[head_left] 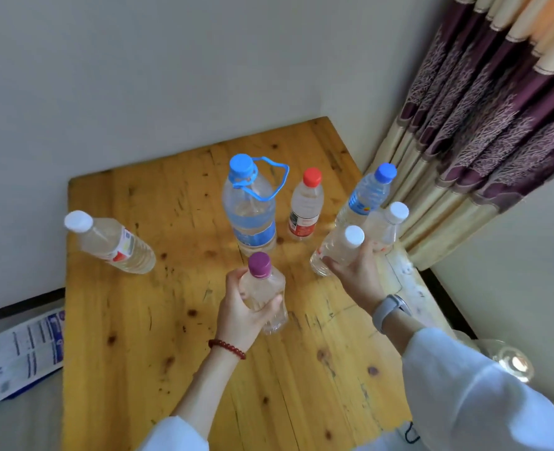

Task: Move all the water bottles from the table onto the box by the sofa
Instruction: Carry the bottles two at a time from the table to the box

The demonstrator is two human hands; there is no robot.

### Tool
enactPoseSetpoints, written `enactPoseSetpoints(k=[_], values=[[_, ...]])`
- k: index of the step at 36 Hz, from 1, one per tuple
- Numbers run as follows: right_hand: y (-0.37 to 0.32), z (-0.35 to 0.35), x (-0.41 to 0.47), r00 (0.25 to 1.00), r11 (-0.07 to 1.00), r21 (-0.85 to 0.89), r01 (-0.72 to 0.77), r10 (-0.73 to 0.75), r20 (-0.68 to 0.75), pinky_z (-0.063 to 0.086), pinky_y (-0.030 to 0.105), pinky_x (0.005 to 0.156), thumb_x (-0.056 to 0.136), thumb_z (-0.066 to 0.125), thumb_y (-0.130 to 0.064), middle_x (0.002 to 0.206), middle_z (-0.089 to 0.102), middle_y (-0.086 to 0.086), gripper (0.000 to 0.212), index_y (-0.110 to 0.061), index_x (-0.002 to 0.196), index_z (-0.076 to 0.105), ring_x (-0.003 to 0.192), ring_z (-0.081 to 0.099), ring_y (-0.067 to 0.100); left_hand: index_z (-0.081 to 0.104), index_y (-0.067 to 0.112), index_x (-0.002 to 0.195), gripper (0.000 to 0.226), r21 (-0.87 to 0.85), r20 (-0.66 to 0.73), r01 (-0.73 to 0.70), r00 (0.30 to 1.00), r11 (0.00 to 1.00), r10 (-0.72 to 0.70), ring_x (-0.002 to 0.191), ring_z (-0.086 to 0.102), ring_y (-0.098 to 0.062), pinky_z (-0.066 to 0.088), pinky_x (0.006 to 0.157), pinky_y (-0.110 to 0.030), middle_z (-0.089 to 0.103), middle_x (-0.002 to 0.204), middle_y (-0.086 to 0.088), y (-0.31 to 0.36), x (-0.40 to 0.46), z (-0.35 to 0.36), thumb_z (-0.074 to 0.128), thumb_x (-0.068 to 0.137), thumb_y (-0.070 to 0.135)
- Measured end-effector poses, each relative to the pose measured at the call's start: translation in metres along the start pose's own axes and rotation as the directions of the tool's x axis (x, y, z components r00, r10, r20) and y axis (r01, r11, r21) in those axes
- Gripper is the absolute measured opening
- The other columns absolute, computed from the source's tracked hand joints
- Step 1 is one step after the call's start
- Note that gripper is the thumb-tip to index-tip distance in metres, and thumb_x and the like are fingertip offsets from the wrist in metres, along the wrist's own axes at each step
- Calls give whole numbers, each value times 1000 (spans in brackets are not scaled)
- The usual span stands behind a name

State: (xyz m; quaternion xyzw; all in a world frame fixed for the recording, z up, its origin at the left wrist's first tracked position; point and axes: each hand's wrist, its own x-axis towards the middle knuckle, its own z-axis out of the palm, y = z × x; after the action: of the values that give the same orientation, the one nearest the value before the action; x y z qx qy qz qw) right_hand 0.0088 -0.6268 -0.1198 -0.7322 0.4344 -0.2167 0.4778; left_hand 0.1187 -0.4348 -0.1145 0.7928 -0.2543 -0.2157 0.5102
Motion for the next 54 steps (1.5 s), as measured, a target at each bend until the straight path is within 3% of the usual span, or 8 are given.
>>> enactPoseSetpoints(k=[10,17,25,32,37,41,45,54], values=[[61,-103,-135,987,987,77,-143,147,-58,37,-4,66,70,78,-25,96,50,-18,56,-26,107,36,89,49,-22,38,31,115,63,-158,304,-138,935,978,182,97,55,1,44,83,-14,55,106,12,51,-32,77,61,63,57],[111,-226,-303,862,934,284,-219,321,-392,47,29,90,72,76,-28,112,56,-6,60,-23,116,36,104,57,6,33,34,112,77,-186,703,-156,668,970,242,85,56,-2,48,75,-23,52,95,9,102,-149,203,59,53,77],[174,-323,-564,477,869,414,-272,495,-727,38,-3,71,72,74,-31,104,54,-19,52,-31,110,39,91,51,-20,38,37,105,69,-199,939,-294,215,935,268,90,59,-18,52,79,-42,55,99,2,146,-407,323,64,52,72],[211,-347,-789,24,739,570,-358,618,-786,48,41,88,67,75,-44,101,60,-7,50,-34,104,43,97,60,17,38,20,117,56,-328,945,-453,-170,829,280,83,54,7,39,78,-23,51,94,26,154,-636,386,70,74,36],[224,-339,-922,-357,635,691,-345,592,-723,48,25,66,56,66,-67,92,62,-12,60,-31,100,45,85,61,12,41,22,116,52,-408,879,-460,-431,788,204,87,60,-12,46,78,-31,59,93,14,152,-792,409,72,74,30],[238,-333,-1018,-555,607,743,-282,529,-643,51,32,76,57,71,-61,100,63,-7,65,-29,107,45,91,61,13,40,12,122,61,-511,765,-447,-625,734,153,89,60,-18,47,83,-32,59,100,2,140,-916,426,73,74,28],[252,-338,-1111,-715,592,778,-212,449,-536,42,8,64,53,70,-64,89,61,-24,54,-45,94,43,82,59,-8,39,11,120,58,-589,640,-387,-759,710,117,91,62,-23,50,80,-36,59,102,-4,125,-1043,439,72,75,26],[265,-363,-1304,-925,574,818,20,321,-203,45,19,69,61,80,-41,90,60,-20,57,-33,104,43,82,60,1,45,15,119,60,-646,417,-263,-908,717,43,92,58,-17,42,78,-27,57,100,4,116,-1318,439,73,71,39]])
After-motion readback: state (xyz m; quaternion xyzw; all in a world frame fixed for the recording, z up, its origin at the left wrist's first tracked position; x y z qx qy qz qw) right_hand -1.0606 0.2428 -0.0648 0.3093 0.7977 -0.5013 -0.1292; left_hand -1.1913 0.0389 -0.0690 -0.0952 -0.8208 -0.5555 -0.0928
